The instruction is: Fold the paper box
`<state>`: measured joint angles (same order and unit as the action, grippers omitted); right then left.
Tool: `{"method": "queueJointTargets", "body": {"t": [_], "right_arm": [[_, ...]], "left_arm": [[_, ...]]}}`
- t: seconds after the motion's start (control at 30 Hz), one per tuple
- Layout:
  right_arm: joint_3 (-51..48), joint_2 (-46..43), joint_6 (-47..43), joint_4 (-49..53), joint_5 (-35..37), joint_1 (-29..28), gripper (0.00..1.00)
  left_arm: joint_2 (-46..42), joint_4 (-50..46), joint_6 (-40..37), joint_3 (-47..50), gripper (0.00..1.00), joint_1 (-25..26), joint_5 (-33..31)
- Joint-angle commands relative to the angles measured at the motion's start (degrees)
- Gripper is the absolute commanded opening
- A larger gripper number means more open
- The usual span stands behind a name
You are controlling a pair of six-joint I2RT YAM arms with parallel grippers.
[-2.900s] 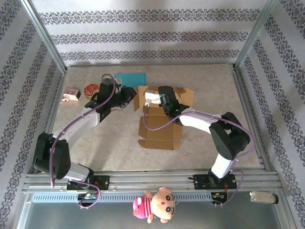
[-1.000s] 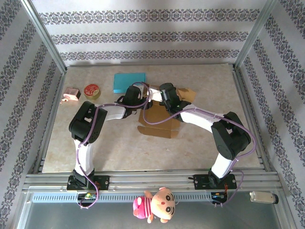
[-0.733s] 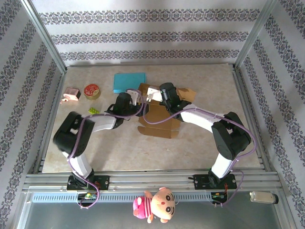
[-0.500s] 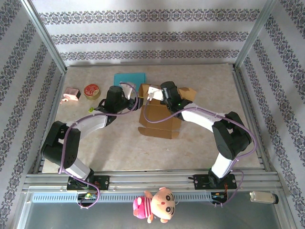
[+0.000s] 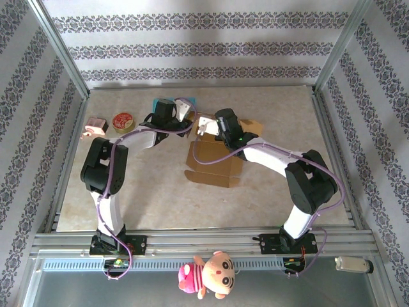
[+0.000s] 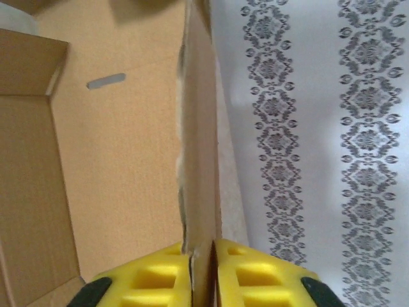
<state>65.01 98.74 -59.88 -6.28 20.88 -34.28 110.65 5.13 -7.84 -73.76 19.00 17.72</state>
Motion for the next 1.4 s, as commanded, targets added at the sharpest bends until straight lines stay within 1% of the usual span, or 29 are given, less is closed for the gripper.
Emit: {"method": "queueJointTargets", "body": {"t": [0.0, 0.03, 0.1, 0.17, 0.2, 0.27, 0.33, 0.43, 0.5, 0.57, 0.67, 0.8, 0.93, 1.0, 1.1, 1.17, 1.23, 1.3, 1.37], "right_arm": [[2.0, -3.2, 6.7, 9.6, -5.2, -1.1, 0.27], [3.6, -4.5, 10.2, 13.8, -7.7, -0.9, 0.36], [9.0, -6.9, 17.0, 25.7, -15.3, 0.0, 0.56], [15.4, -8.5, 23.6, 37.2, -26.5, 1.9, 0.75], [17.4, -9.1, 25.6, 40.6, -31.3, 3.0, 0.82], [21.6, -9.6, 30.4, 45.9, -41.4, 5.6, 0.9], [25.2, -9.2, 36.6, 46.9, -46.4, 8.1, 0.95], [30.0, -5.3, 45.9, 47.3, -55.2, 13.6, 0.94], [33.3, -1.2, 51.8, 48.2, -58.4, 16.9, 0.88], [36.4, 3.0, 55.9, 49.9, -61.8, 19.2, 0.81], [37.9, 7.5, 56.9, 51.5, -64.6, 20.0, 0.78], [38.6, 11.9, 56.5, 52.5, -67.9, 20.1, 0.77], [40.7, 16.0, 55.3, 56.5, -65.6, 20.2, 0.68], [41.1, 17.1, 53.8, 58.5, -65.1, 20.2, 0.65], [40.6, 18.0, 54.0, 58.9, -65.4, 20.4, 0.6], [40.0, 18.0, 54.0, 58.1, -65.7, 20.4, 0.6], [38.6, 18.1, 53.4, 57.0, -64.5, 20.4, 0.61], [37.6, 18.6, 53.2, 56.2, -62.4, 20.6, 0.61], [37.8, 19.1, 53.0, 56.2, -62.1, 20.6, 0.61]], "left_arm": [[0.6, 0.5, -3.0, -1.0, 0.2, -0.6, 5.3], [0.6, 0.6, -3.8, -1.0, 0.15, -0.6, 6.0], [0.5, -0.2, -6.1, -1.1, 0.06, -0.6, 6.7], [0.4, -1.2, -8.7, -1.0, 0.0, -0.6, 7.0], [0.4, -1.3, -9.7, -0.9, 0.0, -0.6, 7.1], [0.1, -1.5, -11.1, -0.6, 0.0, -0.6, 7.7], [0.0, -1.5, -11.6, -0.7, 0.0, -0.6, 8.0], [-0.4, -1.8, -11.7, -1.3, 0.0, -0.6, 9.3], [-0.6, -2.6, -11.8, -1.7, 0.0, -0.6, 10.4], [-1.1, -3.4, -12.1, -1.7, 0.0, -0.6, 11.2], [-1.4, -4.9, -12.4, -2.2, 0.0, -0.6, 10.8], [-0.3, -8.1, -12.4, -4.4, 0.0, -0.6, 11.0], [0.2, -11.6, -10.4, -5.8, 0.0, -0.5, 11.4], [0.2, -13.0, -9.0, -5.9, 0.0, -0.5, 11.5], [-0.3, -14.7, -7.7, -6.0, 0.0, -0.2, 13.3], [-0.6, -14.9, -6.9, -5.8, 0.0, 0.0, 13.5], [-1.1, -14.2, -6.1, -5.3, 0.0, 0.1, 13.7], [-1.4, -13.5, -5.4, -4.9, 0.03, 0.0, 13.1], [-1.5, -15.1, -5.0, -5.7, 0.06, 0.1, 12.6]]}}
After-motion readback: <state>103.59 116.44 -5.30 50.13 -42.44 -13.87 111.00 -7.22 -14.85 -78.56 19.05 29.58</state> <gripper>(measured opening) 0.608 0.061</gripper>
